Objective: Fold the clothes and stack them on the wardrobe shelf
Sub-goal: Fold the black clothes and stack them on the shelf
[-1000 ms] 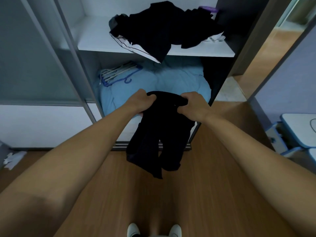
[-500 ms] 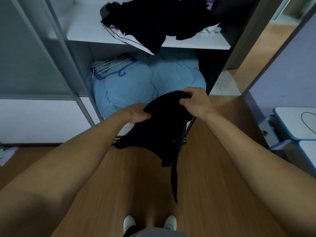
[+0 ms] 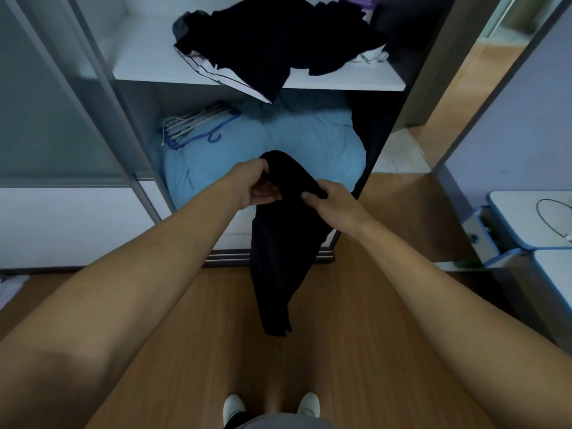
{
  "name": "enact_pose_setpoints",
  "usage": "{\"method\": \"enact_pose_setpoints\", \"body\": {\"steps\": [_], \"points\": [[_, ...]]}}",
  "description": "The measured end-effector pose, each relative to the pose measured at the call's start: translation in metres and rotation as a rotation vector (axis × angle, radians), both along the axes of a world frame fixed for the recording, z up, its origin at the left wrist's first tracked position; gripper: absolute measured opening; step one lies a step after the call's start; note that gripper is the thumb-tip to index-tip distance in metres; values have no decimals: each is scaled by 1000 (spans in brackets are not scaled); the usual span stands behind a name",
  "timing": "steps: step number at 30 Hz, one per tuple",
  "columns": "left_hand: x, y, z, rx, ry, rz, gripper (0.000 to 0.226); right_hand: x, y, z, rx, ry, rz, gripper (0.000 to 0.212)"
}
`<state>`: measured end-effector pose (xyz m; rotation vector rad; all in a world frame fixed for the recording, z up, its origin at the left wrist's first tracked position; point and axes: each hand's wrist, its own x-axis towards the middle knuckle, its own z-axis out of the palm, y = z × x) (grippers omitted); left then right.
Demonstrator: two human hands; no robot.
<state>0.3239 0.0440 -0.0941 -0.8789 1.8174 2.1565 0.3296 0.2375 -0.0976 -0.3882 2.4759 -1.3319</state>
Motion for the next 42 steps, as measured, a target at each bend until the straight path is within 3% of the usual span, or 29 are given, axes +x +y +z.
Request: {"method": "enact_pose_setpoints", "body": {"steps": [3,5,9,11,14,18,20,24,26,28,29,32,37,39,42], "points": [[3,6,4,56,29,75,18,8,-13,5,-1,-7,-3,52],[4,7,5,88,49,106,20,14,-18,6,123,61,96,57],[7,3,12,77,34,132,12,12,-18,9,430,278,146,27],[11,-8,12,-17,34,48,19,4,-14,16,394,299,123,19],[21,-32,3,-104,151,-127,59,-12,-4,31,253,286,100,25],[27,-47,-11,-357,328,-125,94,-24,-1,54,-21,226,133,36],[22,-54,-14,-289,413,-164,102,-27,-2,64,-94,165,213,38],[18,-61,-6,-292,441,-306,67,-29,6,75,-206,190,233,35],[17,-55,-2,-313,459,-255,56,-27,15,70,-479,149,83,32],[16,-45,1,-301,494,-188,40,-21,22,50,-776,-76,-81,31],[16,-39,4,-293,494,-165,35,-14,24,37,-798,-188,-131,37],[19,-31,8,-276,451,-158,43,3,22,9,-590,-336,-196,52],[48,-51,-24,-13,402,-319,64,1,15,23,-717,-350,-271,42],[65,-52,-44,-53,291,-415,72,-7,11,35,-737,-465,-349,40],[73,-37,-57,-178,275,-260,48,-17,11,50,-711,-613,-360,33]]}}
